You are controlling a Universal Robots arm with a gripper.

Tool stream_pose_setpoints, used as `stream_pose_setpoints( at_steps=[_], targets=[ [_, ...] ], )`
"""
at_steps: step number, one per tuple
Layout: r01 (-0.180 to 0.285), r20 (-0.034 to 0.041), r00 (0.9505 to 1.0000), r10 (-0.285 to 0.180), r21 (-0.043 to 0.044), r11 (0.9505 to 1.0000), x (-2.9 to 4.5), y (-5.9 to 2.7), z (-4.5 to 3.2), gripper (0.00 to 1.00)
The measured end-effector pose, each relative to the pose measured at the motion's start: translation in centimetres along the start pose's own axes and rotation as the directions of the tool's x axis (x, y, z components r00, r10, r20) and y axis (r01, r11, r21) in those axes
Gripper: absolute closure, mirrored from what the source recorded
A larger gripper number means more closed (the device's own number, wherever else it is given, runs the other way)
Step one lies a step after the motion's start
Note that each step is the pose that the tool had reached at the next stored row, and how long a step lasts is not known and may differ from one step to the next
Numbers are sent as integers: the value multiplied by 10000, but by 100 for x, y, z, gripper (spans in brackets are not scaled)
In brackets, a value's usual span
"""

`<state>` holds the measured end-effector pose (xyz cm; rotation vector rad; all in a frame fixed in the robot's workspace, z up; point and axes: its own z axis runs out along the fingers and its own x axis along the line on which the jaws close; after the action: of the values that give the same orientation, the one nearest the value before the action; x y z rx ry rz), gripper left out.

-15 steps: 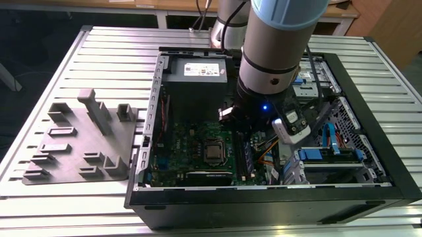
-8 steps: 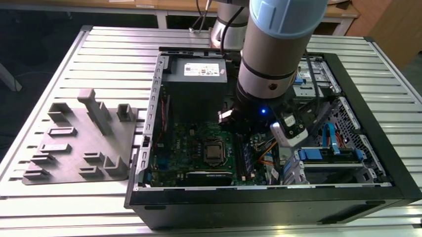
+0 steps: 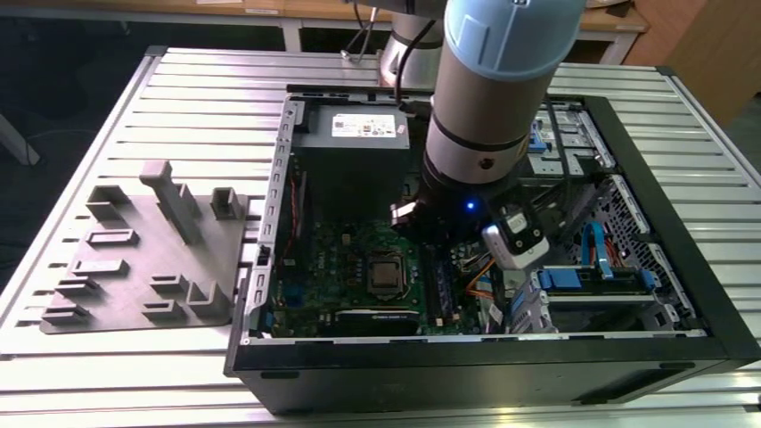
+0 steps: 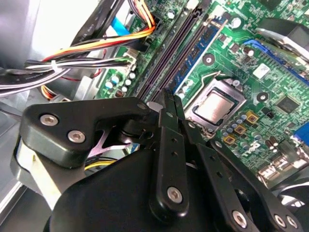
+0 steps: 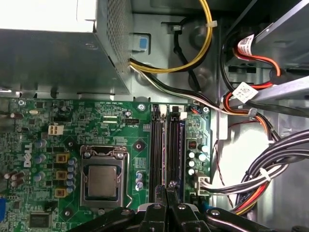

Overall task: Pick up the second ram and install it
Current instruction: 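Insert the second ram into the second slot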

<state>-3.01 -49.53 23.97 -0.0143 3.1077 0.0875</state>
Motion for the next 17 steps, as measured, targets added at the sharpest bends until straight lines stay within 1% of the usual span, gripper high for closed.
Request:
stream_pose_setpoints(
  at_steps=[5, 9, 12, 16, 17],
  targets=[
    [-9, 2, 10000, 9, -53, 10000, 10, 1, 16, 91],
    [-14, 5, 10000, 14, -116, 9999, 19, 0, 52, 91],
    [-18, 5, 10000, 18, -130, 9999, 24, -1, 74, 91],
    [-17, 4, 10000, 17, -130, 9999, 24, -1, 75, 91],
    [-18, 4, 10000, 18, -143, 9999, 25, -1, 77, 91]
  ],
)
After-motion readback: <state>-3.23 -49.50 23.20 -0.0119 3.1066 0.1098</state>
